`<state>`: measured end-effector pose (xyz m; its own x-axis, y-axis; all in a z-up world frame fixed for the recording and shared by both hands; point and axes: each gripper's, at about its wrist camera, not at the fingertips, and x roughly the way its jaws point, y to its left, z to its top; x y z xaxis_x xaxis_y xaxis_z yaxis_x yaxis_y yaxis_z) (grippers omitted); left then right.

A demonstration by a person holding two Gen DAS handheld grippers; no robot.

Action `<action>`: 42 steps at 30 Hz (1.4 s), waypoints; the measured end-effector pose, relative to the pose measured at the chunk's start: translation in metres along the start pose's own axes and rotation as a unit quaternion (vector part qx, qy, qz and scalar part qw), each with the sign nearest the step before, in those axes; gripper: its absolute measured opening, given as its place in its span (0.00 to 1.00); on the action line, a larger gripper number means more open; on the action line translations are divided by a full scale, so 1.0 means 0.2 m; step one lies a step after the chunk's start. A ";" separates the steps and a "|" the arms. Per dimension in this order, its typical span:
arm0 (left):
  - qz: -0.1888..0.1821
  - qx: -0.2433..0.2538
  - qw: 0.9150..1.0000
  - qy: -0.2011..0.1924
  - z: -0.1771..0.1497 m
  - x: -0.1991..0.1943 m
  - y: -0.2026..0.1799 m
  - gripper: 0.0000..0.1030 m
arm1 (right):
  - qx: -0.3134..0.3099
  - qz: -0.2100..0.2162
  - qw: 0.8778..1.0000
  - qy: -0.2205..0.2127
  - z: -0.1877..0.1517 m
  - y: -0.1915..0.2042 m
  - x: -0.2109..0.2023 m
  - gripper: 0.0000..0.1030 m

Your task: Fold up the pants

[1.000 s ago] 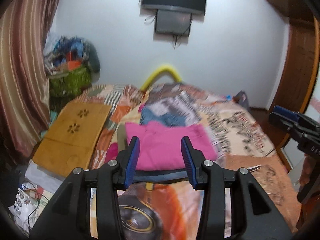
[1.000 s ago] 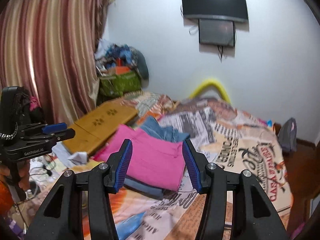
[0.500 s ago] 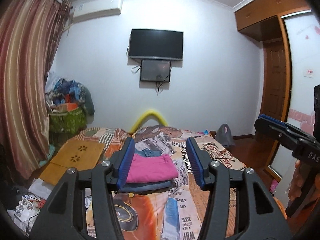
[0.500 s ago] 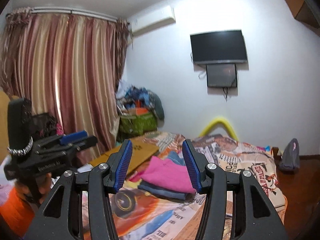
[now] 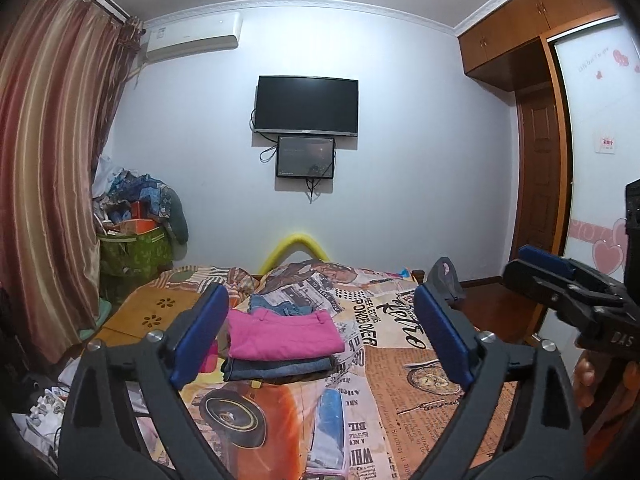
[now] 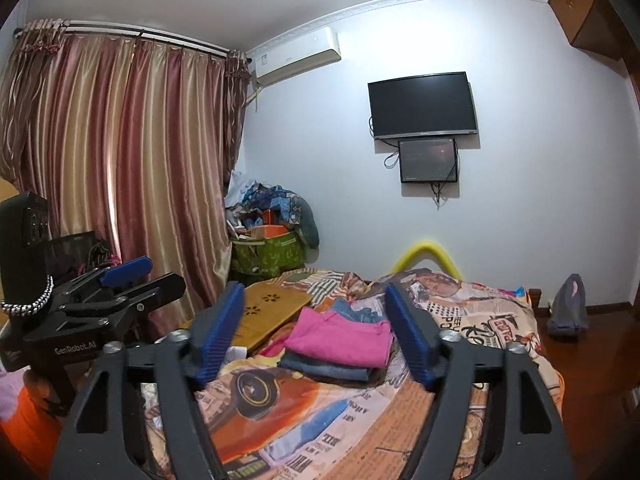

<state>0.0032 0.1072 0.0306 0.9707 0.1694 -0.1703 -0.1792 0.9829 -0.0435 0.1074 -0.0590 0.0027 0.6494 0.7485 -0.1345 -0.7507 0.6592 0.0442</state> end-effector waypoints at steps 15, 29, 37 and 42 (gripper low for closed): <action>0.011 0.012 1.000 -0.002 -0.06 0.01 -0.01 1.00 | -0.004 -0.020 1.000 -0.017 -0.05 0.01 -0.06 0.99; 0.012 0.003 1.000 0.003 -0.07 0.03 0.01 1.00 | 0.000 -0.020 1.000 -0.008 -0.07 -0.01 -0.07 0.99; 0.011 0.004 1.000 0.003 -0.07 0.02 0.01 1.00 | -0.001 -0.019 1.000 -0.013 -0.05 0.00 -0.10 0.99; 0.009 0.002 1.000 0.001 -0.07 0.02 0.01 1.00 | 0.001 -0.018 1.000 -0.016 -0.05 -0.01 -0.10 0.99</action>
<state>0.0037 0.1081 0.0160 0.9669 0.1869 -0.1739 -0.1958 0.9800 -0.0355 0.0938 -0.0756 -0.0038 0.6790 0.7266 -0.1051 -0.7269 0.6854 0.0428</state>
